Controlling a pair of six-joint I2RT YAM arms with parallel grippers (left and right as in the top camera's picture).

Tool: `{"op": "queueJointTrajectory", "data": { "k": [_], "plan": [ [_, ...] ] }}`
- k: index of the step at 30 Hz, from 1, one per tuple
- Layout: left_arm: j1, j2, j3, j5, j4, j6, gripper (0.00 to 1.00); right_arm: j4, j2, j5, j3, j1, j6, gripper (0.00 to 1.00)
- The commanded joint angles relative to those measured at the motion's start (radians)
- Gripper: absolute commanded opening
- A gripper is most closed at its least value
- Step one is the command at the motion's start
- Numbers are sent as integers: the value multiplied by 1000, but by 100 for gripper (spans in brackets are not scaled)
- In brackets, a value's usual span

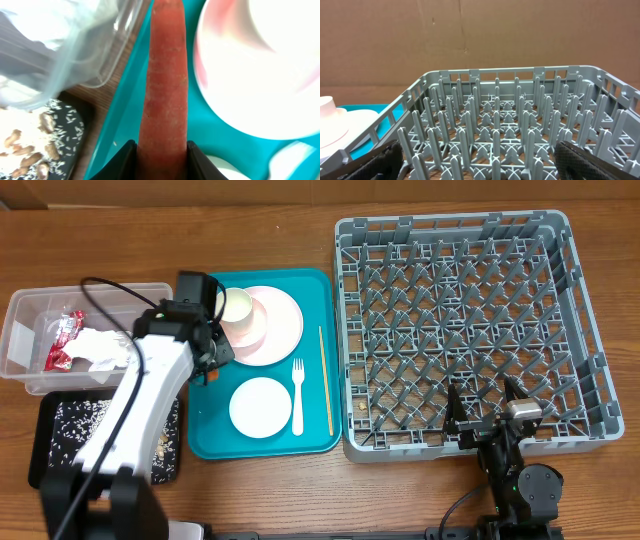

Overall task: Sort waste into correct bins and load items into the dishwasher
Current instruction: 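Carry the carrot left over the black tray, then open the left gripper to drop the carrot onto the black tray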

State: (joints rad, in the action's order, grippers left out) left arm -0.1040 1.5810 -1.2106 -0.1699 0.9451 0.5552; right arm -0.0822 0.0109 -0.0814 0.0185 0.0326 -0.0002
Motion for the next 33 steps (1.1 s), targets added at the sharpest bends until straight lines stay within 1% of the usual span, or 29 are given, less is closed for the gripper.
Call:
{"op": "queueJointTrajectory", "data": {
  "k": [1, 3, 6, 11, 12, 16, 18, 22, 24, 28, 33],
  "plan": [
    [6, -126, -32, -17, 47, 23, 4, 5, -8, 2, -11, -4, 5, 100],
    [19, -172, -32, -22, 85, 90, 4, 5, -8, 2, -11, -4, 5, 100],
    [75, -219, -31, -21, 146, 161, 4, 5, -8, 2, -11, -4, 5, 100],
    [238, -228, -31, -21, 235, 167, 4, 5, -8, 2, -11, -4, 5, 100],
    [289, -229, -31, -20, 257, 168, 4, 5, -8, 2, -11, -4, 5, 100],
    [392, -229, -26, 25, 282, 167, 4, 5, -8, 2, -11, -4, 5, 100],
    [438, -229, -14, 24, 283, 190, 5, 5, -8, 1, -11, -4, 5, 100],
    [512, -229, 50, -8, 221, 248, 6, 5, -8, 1, -11, -4, 5, 100],
    [558, -229, 122, -10, 170, 271, 7, 5, -8, 2, -11, -4, 5, 100],
    [609, -228, 225, -3, 76, 308, 8, 5, -8, 2, -11, -4, 5, 100],
    [678, -228, 363, 34, -86, 396, 14, 5, -8, 2, -11, -4, 5, 100]
  ]
}}
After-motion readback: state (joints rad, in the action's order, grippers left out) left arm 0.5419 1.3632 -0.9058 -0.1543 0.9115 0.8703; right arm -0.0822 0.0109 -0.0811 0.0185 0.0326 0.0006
